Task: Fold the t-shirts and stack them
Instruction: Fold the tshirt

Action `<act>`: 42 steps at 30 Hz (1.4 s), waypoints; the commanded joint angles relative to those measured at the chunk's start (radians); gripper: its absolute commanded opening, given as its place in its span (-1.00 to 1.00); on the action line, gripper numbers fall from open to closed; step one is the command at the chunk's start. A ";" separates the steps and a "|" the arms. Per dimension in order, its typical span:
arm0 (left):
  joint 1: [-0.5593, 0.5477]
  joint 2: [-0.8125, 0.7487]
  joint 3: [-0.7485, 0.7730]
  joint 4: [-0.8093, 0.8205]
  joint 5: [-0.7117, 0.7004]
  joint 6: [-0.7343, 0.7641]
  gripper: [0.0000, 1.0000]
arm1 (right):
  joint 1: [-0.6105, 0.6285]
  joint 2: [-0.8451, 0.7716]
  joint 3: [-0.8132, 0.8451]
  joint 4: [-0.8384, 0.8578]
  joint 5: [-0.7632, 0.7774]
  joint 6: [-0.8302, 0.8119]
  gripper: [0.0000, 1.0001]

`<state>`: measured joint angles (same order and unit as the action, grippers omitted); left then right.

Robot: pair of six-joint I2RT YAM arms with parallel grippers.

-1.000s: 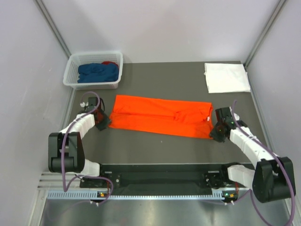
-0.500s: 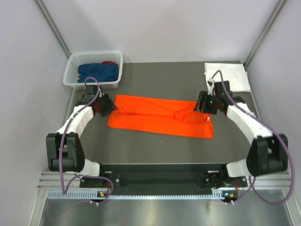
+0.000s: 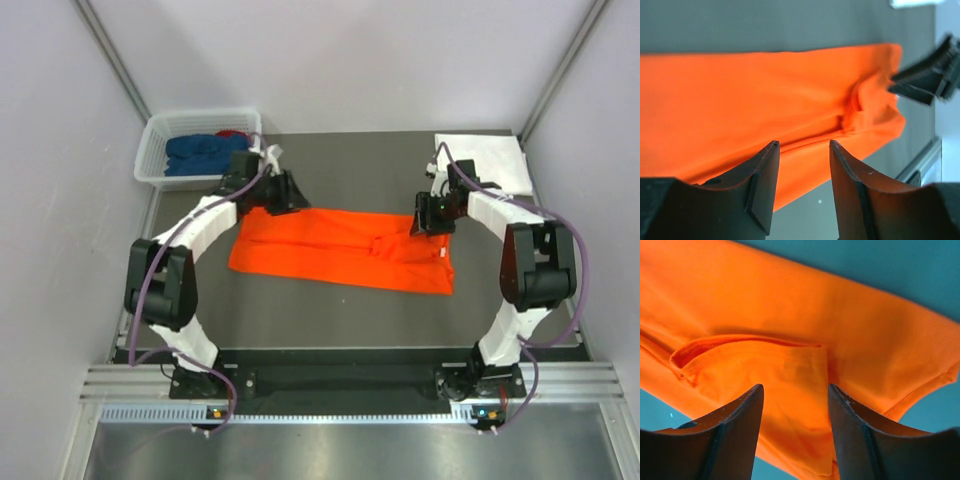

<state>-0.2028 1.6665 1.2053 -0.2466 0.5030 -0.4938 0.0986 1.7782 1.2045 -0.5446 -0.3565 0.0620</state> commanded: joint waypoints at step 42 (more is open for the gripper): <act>-0.445 0.542 0.405 0.144 0.009 -0.029 -0.66 | -0.056 0.130 0.078 0.090 -0.148 -0.110 -0.34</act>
<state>-0.6418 2.1944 1.5658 -0.1471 0.4843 -0.5297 0.0425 1.9144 1.2865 -0.4938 -0.5014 -0.0353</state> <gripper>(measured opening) 0.234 0.366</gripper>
